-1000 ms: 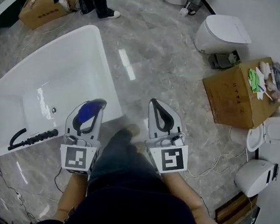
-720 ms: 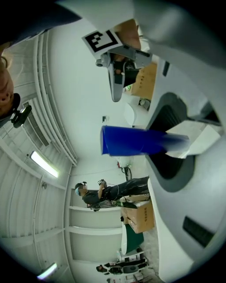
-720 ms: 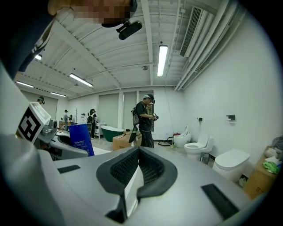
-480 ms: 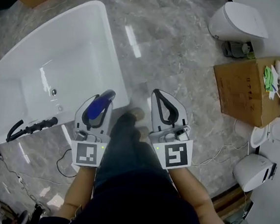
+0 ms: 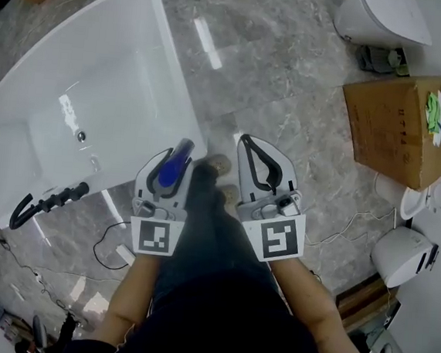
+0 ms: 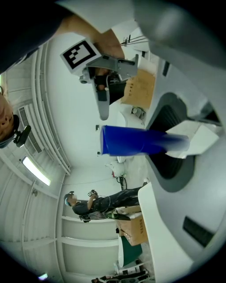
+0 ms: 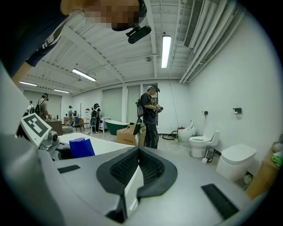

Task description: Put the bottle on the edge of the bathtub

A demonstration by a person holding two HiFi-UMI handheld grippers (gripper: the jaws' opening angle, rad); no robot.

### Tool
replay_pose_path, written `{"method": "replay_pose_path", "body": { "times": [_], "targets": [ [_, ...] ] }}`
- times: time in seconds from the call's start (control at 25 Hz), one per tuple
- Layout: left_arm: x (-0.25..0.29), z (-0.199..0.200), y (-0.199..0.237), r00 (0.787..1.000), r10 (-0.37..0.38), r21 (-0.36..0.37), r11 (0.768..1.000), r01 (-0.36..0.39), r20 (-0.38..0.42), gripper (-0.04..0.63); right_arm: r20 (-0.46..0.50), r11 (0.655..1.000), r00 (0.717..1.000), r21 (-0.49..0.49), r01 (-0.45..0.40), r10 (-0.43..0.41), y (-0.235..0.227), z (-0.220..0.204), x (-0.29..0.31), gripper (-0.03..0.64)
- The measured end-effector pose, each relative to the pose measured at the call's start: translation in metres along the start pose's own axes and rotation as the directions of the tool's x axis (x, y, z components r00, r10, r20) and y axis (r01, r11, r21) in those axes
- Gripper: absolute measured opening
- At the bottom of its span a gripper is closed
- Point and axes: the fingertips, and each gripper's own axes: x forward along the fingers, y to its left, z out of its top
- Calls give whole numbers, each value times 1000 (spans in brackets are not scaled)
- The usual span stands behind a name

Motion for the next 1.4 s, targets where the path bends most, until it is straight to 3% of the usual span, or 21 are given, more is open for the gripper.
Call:
{"method": "replay_pose_path", "body": {
  "times": [0.52, 1.4],
  "targets": [
    [40, -84, -13, 991, -83, 60, 994, 89, -106, 150, -90, 1000, 996, 9, -5, 6, 8, -47, 18, 17],
    [67, -159, -26, 969, -175, 100, 976, 194, -173, 150, -193, 1000, 981, 21, 2, 2, 24, -84, 13, 17]
  ]
}}
